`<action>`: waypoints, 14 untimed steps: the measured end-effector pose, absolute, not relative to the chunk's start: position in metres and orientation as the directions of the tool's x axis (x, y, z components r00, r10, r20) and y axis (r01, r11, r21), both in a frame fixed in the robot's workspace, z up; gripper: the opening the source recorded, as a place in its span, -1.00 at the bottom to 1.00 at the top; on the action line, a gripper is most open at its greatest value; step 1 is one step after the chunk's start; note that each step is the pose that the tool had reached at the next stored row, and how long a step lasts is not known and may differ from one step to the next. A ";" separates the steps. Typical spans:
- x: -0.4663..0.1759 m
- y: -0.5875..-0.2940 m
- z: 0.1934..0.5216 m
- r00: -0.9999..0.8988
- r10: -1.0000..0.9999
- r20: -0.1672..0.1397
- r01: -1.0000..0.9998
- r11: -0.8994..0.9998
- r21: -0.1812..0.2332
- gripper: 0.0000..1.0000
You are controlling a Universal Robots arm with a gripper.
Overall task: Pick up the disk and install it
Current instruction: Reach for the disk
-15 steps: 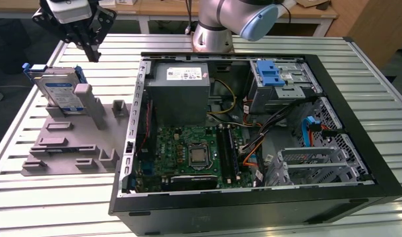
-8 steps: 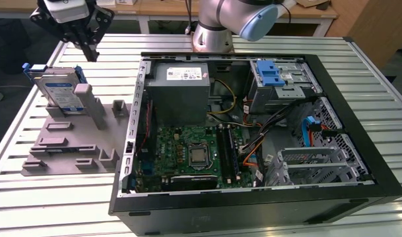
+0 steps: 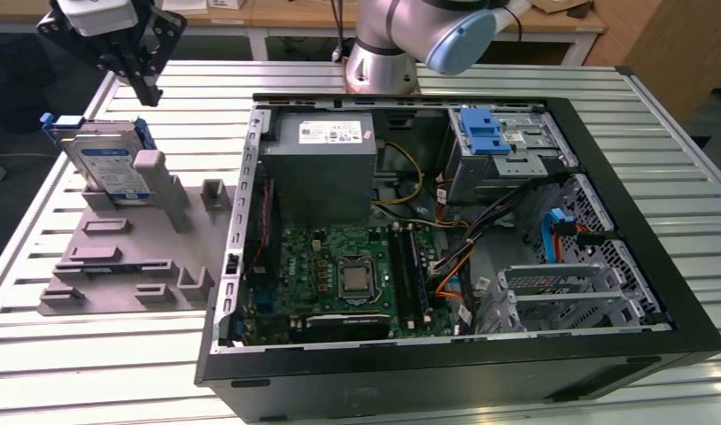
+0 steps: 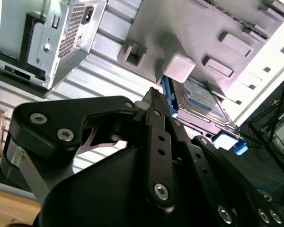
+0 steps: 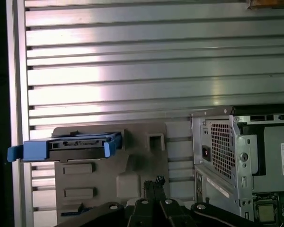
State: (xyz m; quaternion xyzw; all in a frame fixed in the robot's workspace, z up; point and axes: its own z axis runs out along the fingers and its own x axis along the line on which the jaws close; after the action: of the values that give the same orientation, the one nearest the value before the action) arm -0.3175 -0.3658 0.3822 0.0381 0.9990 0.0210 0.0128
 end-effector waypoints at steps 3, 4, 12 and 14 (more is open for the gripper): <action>-0.322 -0.363 0.380 -0.997 0.076 -0.025 0.076 0.997 0.023 -0.79; -0.323 -0.362 0.379 -0.997 0.076 -0.025 0.076 0.997 0.019 -0.79; -0.333 -0.359 0.377 -0.997 0.076 -0.024 0.076 0.997 0.017 -0.79; -0.333 -0.359 0.377 -0.997 0.076 -0.024 0.076 0.997 0.017 -0.79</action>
State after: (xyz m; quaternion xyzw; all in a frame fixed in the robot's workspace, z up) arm -0.3331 -0.3595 0.3767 0.0379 0.9992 0.0080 0.0121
